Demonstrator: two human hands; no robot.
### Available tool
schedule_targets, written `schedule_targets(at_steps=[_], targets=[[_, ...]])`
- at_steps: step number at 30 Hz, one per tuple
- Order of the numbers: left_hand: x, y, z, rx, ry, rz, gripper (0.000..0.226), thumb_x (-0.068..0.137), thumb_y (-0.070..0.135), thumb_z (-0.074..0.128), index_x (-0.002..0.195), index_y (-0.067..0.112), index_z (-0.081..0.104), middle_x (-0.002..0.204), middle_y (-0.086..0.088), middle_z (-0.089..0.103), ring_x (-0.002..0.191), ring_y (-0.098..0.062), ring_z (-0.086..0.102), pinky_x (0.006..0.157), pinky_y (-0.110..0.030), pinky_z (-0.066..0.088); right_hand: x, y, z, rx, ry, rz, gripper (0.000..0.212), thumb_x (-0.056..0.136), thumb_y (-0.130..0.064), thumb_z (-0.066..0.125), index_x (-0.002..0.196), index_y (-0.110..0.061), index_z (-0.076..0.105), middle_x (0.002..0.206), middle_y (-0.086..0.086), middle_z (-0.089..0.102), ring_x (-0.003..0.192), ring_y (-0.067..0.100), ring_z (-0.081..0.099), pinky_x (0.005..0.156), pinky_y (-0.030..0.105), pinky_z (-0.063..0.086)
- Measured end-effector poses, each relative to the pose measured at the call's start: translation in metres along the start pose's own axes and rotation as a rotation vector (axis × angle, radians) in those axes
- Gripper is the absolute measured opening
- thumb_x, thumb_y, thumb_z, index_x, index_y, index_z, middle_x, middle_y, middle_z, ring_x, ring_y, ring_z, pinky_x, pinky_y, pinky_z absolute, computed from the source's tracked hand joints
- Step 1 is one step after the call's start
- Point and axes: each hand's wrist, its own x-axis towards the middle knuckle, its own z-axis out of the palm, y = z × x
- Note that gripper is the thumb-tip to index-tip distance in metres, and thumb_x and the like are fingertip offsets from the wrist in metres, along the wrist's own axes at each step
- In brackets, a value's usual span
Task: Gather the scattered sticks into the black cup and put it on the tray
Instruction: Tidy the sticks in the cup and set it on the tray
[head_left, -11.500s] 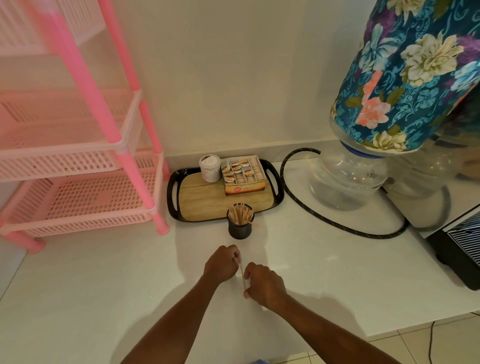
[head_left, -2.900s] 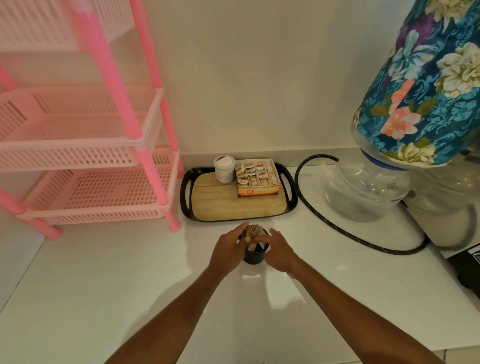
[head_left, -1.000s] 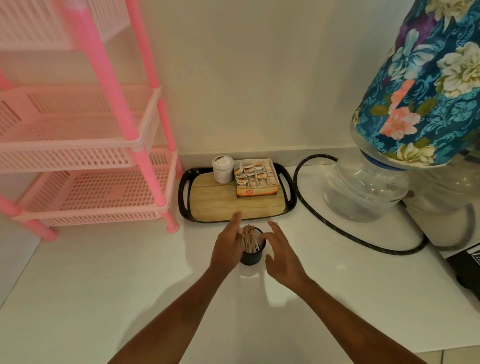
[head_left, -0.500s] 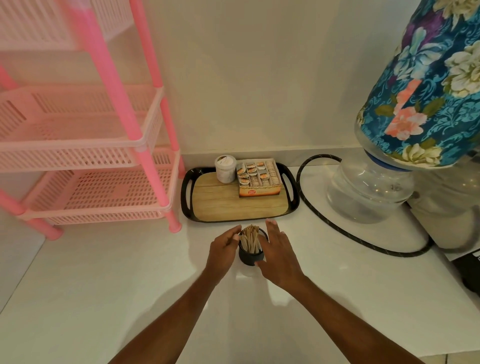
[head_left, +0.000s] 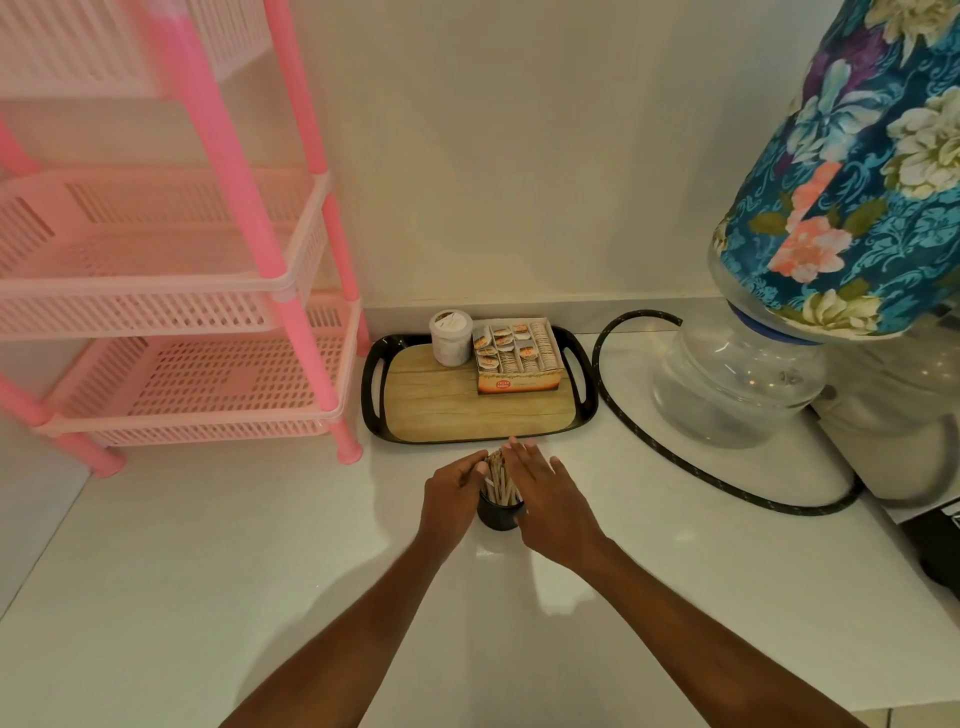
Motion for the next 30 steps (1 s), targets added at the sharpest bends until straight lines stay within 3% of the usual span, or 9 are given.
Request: schedule_targets(at_steps=[3,7,12,16,18,20,23,26,30], targets=[[0.0,0.003,0.001,-0.05,0.004,-0.043,0.034,0.109,0.02,0.053,0.139,0.009,0.067,0.132,-0.01,0.074,0.12,-0.024,0.071,0.106,-0.039,0.058,0.003,-0.003,0.0,0.109,0.011,0.023,0.104,0.094,-0.017,0.072,0.166,-0.015,-0.004,0.175,0.005,0.004,0.162,0.025,0.002,0.13,0.048,0.02],[-0.001,0.003,0.0,-0.266,0.026,-0.21,0.035,0.111,0.014,0.045,0.139,0.012,0.066,0.13,-0.009,0.073,0.121,-0.024,0.069,0.108,-0.047,0.056,0.005,-0.004,0.0,0.317,0.028,0.118,0.115,0.086,-0.022,0.081,0.166,-0.022,-0.002,0.17,0.004,0.025,0.154,0.023,0.031,0.117,0.041,0.045],[-0.005,0.001,-0.006,-0.375,-0.022,-0.32,0.042,0.105,-0.001,0.044,0.137,0.014,0.065,0.131,-0.01,0.072,0.125,-0.025,0.067,0.11,-0.044,0.054,0.008,-0.001,0.006,0.606,0.026,0.259,0.117,0.08,-0.029,0.089,0.166,-0.025,0.01,0.162,-0.002,0.039,0.148,0.017,0.04,0.114,0.035,0.047],[-0.013,-0.007,-0.012,-0.048,-0.164,-0.124,0.063,0.09,-0.018,0.052,0.142,0.016,0.059,0.14,0.001,0.066,0.134,-0.019,0.061,0.106,-0.017,0.048,0.006,0.0,0.01,0.741,0.154,0.31,0.084,0.072,-0.029,0.092,0.143,-0.033,0.046,0.134,-0.012,0.061,0.127,0.012,0.059,0.096,0.022,0.056],[-0.019,-0.011,-0.012,0.06,-0.259,-0.033,0.074,0.085,-0.011,0.064,0.145,0.031,0.051,0.136,0.02,0.058,0.133,-0.008,0.054,0.093,0.003,0.04,0.005,0.001,0.012,0.837,0.24,0.342,0.075,0.069,-0.028,0.093,0.132,-0.032,0.054,0.124,-0.012,0.066,0.117,0.011,0.064,0.093,0.027,0.06],[-0.023,-0.014,-0.01,0.109,-0.275,0.045,0.085,0.081,0.001,0.078,0.148,0.04,0.042,0.136,0.028,0.049,0.132,0.001,0.046,0.088,0.011,0.034,0.002,-0.001,0.012,0.928,0.291,0.374,0.077,0.068,-0.028,0.095,0.134,-0.031,0.056,0.124,-0.011,0.067,0.116,0.009,0.065,0.094,0.028,0.06],[-0.024,-0.014,-0.006,0.168,-0.213,0.154,0.094,0.078,0.024,0.092,0.156,0.029,0.04,0.145,0.024,0.048,0.132,0.005,0.046,0.102,0.001,0.036,-0.003,-0.007,0.013,1.028,0.29,0.384,0.083,0.067,-0.03,0.097,0.136,-0.035,0.052,0.126,-0.016,0.066,0.118,0.007,0.064,0.092,0.022,0.059],[-0.023,-0.007,-0.007,0.201,-0.117,0.206,0.087,0.08,0.04,0.089,0.153,0.031,0.043,0.139,0.026,0.052,0.125,0.008,0.05,0.1,0.002,0.037,-0.007,-0.012,0.014,1.05,0.254,0.339,0.098,0.067,-0.023,0.098,0.147,-0.029,0.042,0.134,-0.012,0.061,0.124,0.01,0.061,0.096,0.021,0.057],[-0.024,-0.006,-0.017,0.328,-0.003,0.355,0.079,0.083,0.029,0.086,0.15,0.033,0.045,0.146,0.012,0.057,0.133,-0.004,0.053,0.107,-0.019,0.05,-0.008,-0.017,0.014,1.018,0.222,0.272,0.109,0.067,-0.009,0.097,0.154,-0.028,0.035,0.142,-0.011,0.054,0.132,0.014,0.056,0.096,0.023,0.058]])
